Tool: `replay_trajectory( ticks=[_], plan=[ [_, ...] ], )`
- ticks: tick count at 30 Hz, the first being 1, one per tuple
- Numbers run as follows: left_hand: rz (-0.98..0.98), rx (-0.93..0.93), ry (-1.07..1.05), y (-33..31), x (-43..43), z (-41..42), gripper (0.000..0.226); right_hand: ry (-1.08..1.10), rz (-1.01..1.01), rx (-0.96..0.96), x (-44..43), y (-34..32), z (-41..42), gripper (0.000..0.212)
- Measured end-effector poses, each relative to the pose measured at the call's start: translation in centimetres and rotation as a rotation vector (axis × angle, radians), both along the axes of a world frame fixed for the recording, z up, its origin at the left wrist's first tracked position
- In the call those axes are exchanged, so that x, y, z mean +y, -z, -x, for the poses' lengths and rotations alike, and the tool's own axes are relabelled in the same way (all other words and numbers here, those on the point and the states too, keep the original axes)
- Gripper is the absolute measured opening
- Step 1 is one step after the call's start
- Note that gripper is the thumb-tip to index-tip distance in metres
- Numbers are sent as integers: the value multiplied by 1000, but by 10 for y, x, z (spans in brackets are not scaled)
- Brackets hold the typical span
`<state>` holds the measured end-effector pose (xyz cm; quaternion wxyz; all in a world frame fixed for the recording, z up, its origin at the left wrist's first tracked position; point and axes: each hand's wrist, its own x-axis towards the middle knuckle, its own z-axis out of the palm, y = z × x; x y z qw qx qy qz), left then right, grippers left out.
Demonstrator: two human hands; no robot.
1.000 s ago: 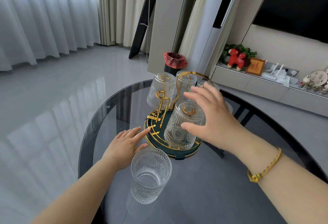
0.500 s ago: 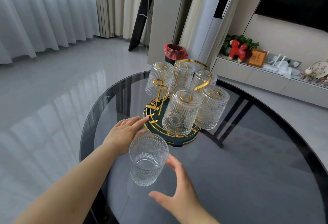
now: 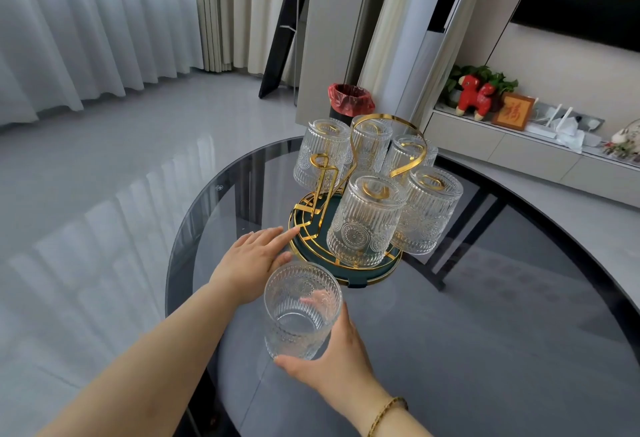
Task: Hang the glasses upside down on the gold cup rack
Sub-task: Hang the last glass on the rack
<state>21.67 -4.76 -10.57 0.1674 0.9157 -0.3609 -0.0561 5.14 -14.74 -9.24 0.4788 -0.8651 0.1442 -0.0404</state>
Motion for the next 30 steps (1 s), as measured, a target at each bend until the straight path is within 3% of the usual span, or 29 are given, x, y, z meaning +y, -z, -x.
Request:
replay_trajectory(
  ticks=[3, 8, 10, 12, 13, 19, 27, 30],
  plan=[
    [6, -11, 2, -5, 1, 5, 50, 9, -92, -36, -2, -5, 4, 73],
    [28, -56, -3, -11, 2, 11, 51, 36, -166, -213, -17, -32, 13, 68],
    [71, -119, -2, -14, 3, 16, 71, 38, -158, -256, -27, -50, 19, 69],
    [79, -161, 19, -15, 3, 24, 100, 33, -117, -272, -36, -69, 25, 68],
    [93, -161, 23, -14, 2, 28, 103, 33, -98, -278, -40, -79, 28, 68],
    [64, -171, 32, -10, -6, 39, 114, 24, 71, -306, -54, -142, 27, 68],
    [57, -77, 34, -18, -6, 40, 110, -67, 392, -344, -67, -227, -27, 64],
    [57, -79, 36, -20, -4, 41, 110, -97, 496, -262, -69, -244, -53, 68]
  ],
)
